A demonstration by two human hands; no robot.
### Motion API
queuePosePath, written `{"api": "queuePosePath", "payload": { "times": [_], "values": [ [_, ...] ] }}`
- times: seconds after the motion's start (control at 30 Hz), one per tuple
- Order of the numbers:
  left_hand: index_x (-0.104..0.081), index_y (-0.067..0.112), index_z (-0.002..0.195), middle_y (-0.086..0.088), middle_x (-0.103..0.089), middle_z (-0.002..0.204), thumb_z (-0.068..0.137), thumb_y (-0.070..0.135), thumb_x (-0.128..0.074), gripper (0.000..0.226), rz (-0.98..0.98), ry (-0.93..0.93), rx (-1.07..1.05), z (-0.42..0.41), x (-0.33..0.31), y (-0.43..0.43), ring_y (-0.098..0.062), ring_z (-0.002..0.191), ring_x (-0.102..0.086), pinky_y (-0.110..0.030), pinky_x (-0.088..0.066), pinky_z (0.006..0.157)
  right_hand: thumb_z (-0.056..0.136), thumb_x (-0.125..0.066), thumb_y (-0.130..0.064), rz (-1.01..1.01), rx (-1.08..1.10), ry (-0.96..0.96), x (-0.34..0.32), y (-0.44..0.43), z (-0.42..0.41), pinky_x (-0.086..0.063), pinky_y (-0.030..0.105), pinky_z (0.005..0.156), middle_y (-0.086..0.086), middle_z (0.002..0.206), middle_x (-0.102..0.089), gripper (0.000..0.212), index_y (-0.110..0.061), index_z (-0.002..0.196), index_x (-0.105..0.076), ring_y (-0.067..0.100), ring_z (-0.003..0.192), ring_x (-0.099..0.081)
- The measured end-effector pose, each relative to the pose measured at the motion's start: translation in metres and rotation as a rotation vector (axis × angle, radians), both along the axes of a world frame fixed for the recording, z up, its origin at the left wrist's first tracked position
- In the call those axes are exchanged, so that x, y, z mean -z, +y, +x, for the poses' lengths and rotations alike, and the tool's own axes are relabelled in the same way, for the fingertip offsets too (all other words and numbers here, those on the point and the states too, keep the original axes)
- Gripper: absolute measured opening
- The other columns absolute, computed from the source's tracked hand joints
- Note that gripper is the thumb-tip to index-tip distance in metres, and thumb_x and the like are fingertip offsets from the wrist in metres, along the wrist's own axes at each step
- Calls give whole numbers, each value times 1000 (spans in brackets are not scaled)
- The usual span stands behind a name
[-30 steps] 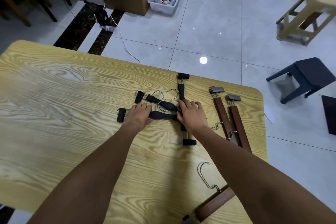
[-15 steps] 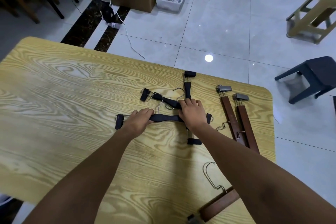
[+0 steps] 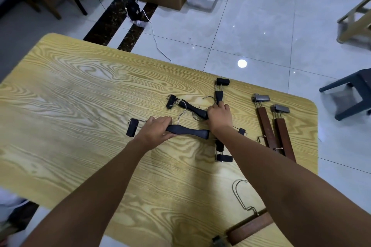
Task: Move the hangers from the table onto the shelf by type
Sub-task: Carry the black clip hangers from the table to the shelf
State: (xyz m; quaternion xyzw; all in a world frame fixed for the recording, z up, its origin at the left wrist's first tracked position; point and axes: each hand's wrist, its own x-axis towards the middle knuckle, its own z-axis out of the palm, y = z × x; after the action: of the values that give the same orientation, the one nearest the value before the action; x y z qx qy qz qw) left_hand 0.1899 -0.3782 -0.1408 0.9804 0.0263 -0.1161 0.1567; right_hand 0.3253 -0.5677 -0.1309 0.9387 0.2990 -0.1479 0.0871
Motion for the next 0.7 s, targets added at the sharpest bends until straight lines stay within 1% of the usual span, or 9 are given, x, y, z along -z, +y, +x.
{"api": "queuePosePath", "payload": {
  "times": [0.07,0.17,0.23,0.27,0.4,0.53,0.6,0.7],
  "values": [
    [-43,20,98,8,-51,94,90,48,-53,31,1,-6,0,0,-2,0,-14,91,-50,-28,-26,83,82,-64,-10,21,-25,-14,1,-1,-1,-32,34,100,10,122,-58,39,-7,120,-55,29,120,-42],
    [-42,21,98,10,-48,93,90,48,-52,30,12,-3,8,-1,-5,-2,-14,93,-49,-27,-24,83,82,-62,-4,79,-71,-58,1,-3,-4,-29,34,105,12,129,-53,47,-4,128,-49,29,122,-42],
    [-43,20,99,9,-48,94,91,48,-52,31,22,-10,11,-3,-8,-4,-14,93,-49,-27,-23,82,83,-59,-2,115,-99,-85,-2,-3,-5,-29,35,106,13,128,-52,45,-5,127,-48,30,121,-44],
    [-44,19,100,8,-50,95,91,48,-52,32,23,-15,8,-3,-10,-5,-15,93,-50,-27,-24,82,84,-57,0,131,-102,-87,-4,-3,-6,-30,35,104,12,126,-54,42,-5,125,-49,30,119,-47],
    [-43,19,97,6,-53,98,91,48,-52,31,15,-39,-9,-6,-21,-10,-15,92,-51,-27,-25,81,88,-54,-2,194,-81,-71,-17,-4,-9,-39,34,87,9,119,-58,34,-9,121,-47,28,109,-57],
    [-44,18,99,5,-55,100,91,47,-53,31,34,-74,-25,-14,-35,-14,-15,92,-50,-26,-24,81,95,-52,-16,255,-84,-89,-35,-8,-11,-42,34,82,7,117,-59,27,-11,121,-48,27,107,-58],
    [-46,18,101,5,-55,101,91,46,-53,31,51,-87,-39,-20,-43,-16,-15,94,-51,-26,-25,83,95,-52,-22,299,-62,-94,-46,-10,-11,-42,34,77,7,116,-59,28,-10,121,-48,28,104,-59],
    [-48,17,102,4,-56,101,91,44,-53,30,70,-111,-52,-34,-60,-19,-16,95,-52,-27,-27,84,93,-54,-24,358,-26,-112,-67,-16,-12,-35,31,67,7,114,-60,27,-10,116,-51,30,99,-60]
  ]
}}
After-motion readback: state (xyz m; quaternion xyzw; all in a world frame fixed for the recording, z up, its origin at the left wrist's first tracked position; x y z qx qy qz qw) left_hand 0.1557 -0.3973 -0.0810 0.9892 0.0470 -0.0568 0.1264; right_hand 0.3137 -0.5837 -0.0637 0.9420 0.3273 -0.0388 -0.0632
